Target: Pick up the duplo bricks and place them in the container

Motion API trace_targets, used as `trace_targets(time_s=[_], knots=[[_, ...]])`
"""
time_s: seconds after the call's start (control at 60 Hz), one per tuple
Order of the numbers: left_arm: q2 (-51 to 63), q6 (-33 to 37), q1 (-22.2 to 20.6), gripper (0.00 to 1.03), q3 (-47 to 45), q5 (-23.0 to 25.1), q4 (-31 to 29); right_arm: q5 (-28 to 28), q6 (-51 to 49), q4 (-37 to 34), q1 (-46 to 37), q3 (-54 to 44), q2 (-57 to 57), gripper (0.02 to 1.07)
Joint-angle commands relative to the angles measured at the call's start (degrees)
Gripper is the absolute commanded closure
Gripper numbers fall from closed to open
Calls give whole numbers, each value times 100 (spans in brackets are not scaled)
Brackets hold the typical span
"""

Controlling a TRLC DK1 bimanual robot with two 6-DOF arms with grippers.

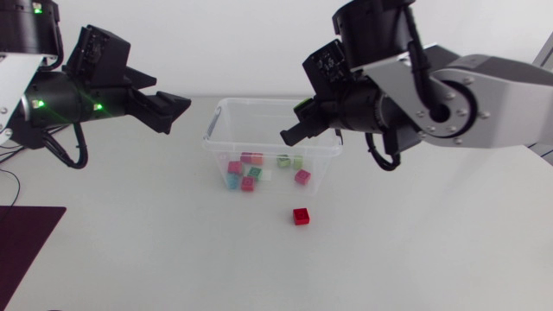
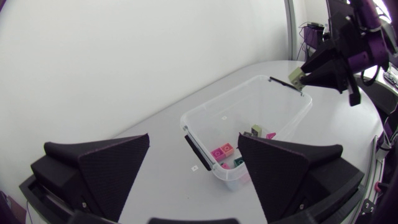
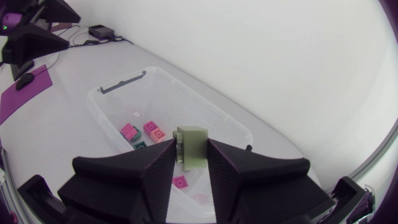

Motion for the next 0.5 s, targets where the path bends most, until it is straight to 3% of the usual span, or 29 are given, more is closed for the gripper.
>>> trace_targets(time_s=[0.0,0.117,0.15,0.333,0.483], knots=[[-312,-205,96,4,-308,-13,27,-19,61,332,-144,117,508,76],[-673,-258,395,4,-589,-65,89,-46,141,737,-320,310,1150,75],[-787,-249,439,4,-721,-65,98,-46,184,833,-337,407,1361,70],[-1411,-618,738,4,-1451,-92,309,-19,290,842,-399,635,1783,13],[-2000,-899,922,4,-2013,-39,528,42,316,983,-390,389,1247,11]])
